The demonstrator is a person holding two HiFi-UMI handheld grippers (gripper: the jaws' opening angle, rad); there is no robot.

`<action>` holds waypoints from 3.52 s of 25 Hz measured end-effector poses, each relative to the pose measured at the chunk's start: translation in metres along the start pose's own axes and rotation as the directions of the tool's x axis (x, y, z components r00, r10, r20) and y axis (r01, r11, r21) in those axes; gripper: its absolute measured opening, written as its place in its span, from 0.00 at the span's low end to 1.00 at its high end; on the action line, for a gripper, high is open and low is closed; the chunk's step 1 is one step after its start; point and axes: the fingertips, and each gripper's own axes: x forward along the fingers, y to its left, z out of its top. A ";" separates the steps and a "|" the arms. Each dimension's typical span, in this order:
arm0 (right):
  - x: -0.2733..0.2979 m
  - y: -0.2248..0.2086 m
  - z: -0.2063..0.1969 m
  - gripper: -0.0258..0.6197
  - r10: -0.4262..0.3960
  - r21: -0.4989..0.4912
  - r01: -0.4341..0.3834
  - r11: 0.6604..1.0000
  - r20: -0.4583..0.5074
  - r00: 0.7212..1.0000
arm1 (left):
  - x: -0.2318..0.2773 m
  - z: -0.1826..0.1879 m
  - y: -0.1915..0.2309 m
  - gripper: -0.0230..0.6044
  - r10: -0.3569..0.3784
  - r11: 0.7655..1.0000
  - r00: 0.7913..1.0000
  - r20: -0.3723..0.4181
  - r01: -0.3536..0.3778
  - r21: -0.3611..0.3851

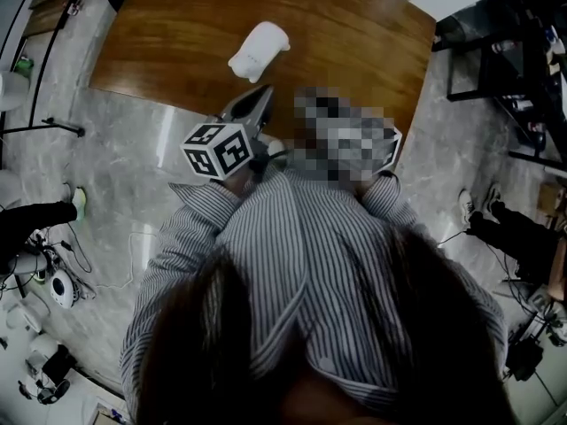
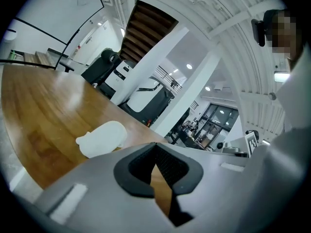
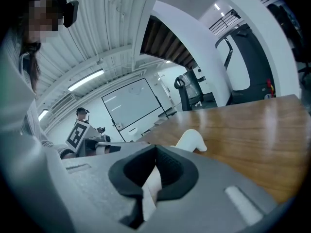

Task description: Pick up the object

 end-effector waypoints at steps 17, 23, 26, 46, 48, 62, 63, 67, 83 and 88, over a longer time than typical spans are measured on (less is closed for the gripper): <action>0.029 -0.021 -0.006 0.04 0.066 0.076 -0.057 0.995 -0.125 0.990 | 0.035 0.025 0.046 0.31 0.122 0.976 0.989 -0.082 -0.104 0.192; 0.046 -0.033 -0.008 0.04 0.074 0.113 -0.061 0.992 -0.123 0.990 | 0.052 0.026 0.075 0.49 0.217 0.904 0.961 -0.170 -0.132 0.408; 0.052 -0.039 -0.014 0.04 0.070 0.143 -0.050 0.988 -0.132 0.989 | 0.064 0.021 0.090 0.58 0.258 0.866 0.936 -0.241 -0.113 0.487; 0.054 -0.077 -0.025 0.04 -0.001 0.245 0.040 0.969 -0.155 0.988 | 0.112 -0.011 0.149 0.75 0.355 0.806 0.769 -0.532 0.036 0.591; 0.054 -0.078 -0.025 0.04 -0.005 0.248 0.043 0.968 -0.153 0.988 | 0.112 -0.015 0.150 0.75 0.358 0.799 0.758 -0.545 0.053 0.599; 0.044 -0.080 -0.023 0.04 -0.006 0.248 0.039 0.968 -0.134 0.991 | 0.119 -0.022 0.152 0.74 0.359 0.813 0.757 -0.546 0.034 0.581; 0.042 -0.080 -0.022 0.04 -0.005 0.245 0.037 0.969 -0.131 0.991 | 0.119 -0.023 0.152 0.74 0.357 0.821 0.757 -0.547 0.024 0.570; 0.034 -0.078 -0.015 0.04 -0.011 0.216 0.036 0.976 -0.116 0.993 | 0.111 -0.013 0.137 0.74 0.330 0.849 0.789 -0.518 -0.009 0.528; 0.020 -0.043 0.038 0.04 0.033 0.054 -0.033 0.998 -0.010 0.999 | 0.043 0.053 0.052 0.74 0.154 0.975 0.981 -0.116 -0.132 0.177; 0.018 -0.033 0.041 0.04 0.037 0.028 -0.037 0.999 -0.010 0.999 | 0.019 0.065 0.026 0.74 0.060 0.995 0.998 0.017 -0.062 0.080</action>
